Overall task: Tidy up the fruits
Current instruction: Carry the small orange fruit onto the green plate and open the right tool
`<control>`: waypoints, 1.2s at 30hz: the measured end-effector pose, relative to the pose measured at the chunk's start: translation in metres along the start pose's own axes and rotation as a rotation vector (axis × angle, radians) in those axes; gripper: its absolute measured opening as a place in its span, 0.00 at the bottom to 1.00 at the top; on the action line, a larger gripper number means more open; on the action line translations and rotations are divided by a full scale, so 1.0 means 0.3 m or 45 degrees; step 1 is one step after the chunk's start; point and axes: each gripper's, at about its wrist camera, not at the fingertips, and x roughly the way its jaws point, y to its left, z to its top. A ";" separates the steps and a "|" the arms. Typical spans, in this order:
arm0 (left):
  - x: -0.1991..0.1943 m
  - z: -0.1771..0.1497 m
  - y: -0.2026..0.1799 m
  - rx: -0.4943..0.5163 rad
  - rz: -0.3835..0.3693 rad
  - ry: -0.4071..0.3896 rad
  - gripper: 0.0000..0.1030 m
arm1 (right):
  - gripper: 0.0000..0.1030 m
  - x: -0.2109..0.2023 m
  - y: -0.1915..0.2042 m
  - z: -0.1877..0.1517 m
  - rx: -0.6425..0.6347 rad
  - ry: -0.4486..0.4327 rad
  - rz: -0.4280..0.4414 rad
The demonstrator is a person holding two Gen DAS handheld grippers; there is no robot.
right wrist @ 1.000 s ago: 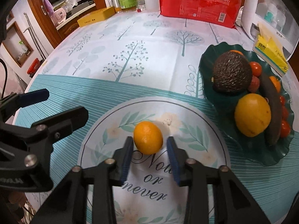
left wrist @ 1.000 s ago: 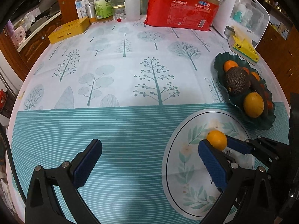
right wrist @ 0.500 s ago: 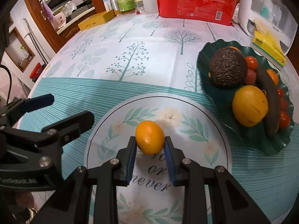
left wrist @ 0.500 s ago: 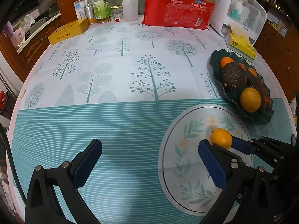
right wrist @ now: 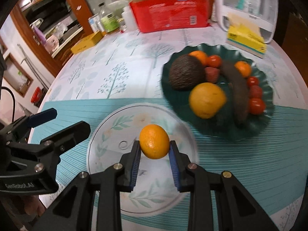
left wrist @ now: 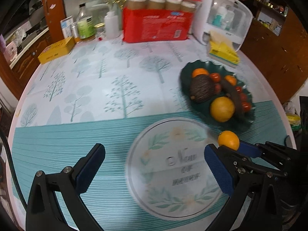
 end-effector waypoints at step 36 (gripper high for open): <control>0.174 0.362 -0.309 -0.070 0.109 -0.028 0.99 | 0.29 0.044 -0.409 0.343 -0.060 0.013 0.025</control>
